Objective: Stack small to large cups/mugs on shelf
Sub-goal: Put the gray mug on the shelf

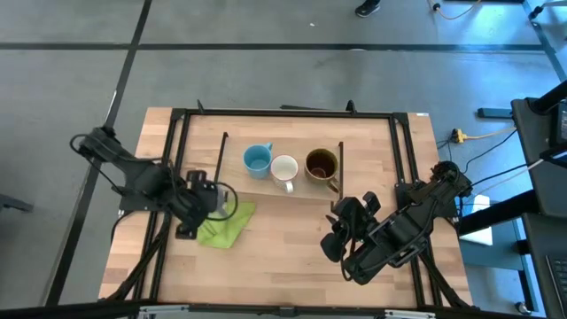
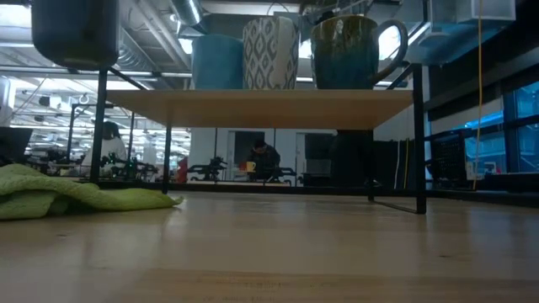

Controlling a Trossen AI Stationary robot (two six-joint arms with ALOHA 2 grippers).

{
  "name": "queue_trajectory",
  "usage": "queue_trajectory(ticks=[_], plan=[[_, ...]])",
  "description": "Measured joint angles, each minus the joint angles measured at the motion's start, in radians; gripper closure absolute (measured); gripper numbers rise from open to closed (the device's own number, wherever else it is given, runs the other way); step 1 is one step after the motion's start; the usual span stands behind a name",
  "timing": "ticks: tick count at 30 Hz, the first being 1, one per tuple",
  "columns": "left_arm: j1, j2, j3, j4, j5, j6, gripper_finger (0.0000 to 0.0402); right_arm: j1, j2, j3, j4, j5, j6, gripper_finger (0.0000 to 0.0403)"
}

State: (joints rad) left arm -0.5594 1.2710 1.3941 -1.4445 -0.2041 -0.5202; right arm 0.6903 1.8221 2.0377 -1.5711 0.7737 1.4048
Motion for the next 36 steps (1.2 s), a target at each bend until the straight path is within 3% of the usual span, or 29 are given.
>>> queue_trajectory(ticks=[6,13,19,32,36], plan=[[0.045,-0.004,0.055,-0.001,-0.041,0.063,0.0396,-0.001,0.000,0.000,0.000,0.011,-0.001,0.0305],[0.104,0.050,0.213,0.014,-0.069,0.266,0.0396,-0.001,0.000,0.000,0.000,0.011,0.001,0.0305],[0.117,0.101,0.228,0.004,-0.060,0.451,0.0397,-0.001,-0.001,0.000,0.000,0.011,0.003,0.0305],[0.277,0.157,0.227,-0.052,0.053,0.582,0.0397,-0.001,-0.001,0.000,0.000,0.011,0.007,0.0305],[0.330,0.156,0.223,-0.042,0.133,0.589,0.0397,-0.001,-0.001,0.000,0.000,0.011,0.007,0.0305]])
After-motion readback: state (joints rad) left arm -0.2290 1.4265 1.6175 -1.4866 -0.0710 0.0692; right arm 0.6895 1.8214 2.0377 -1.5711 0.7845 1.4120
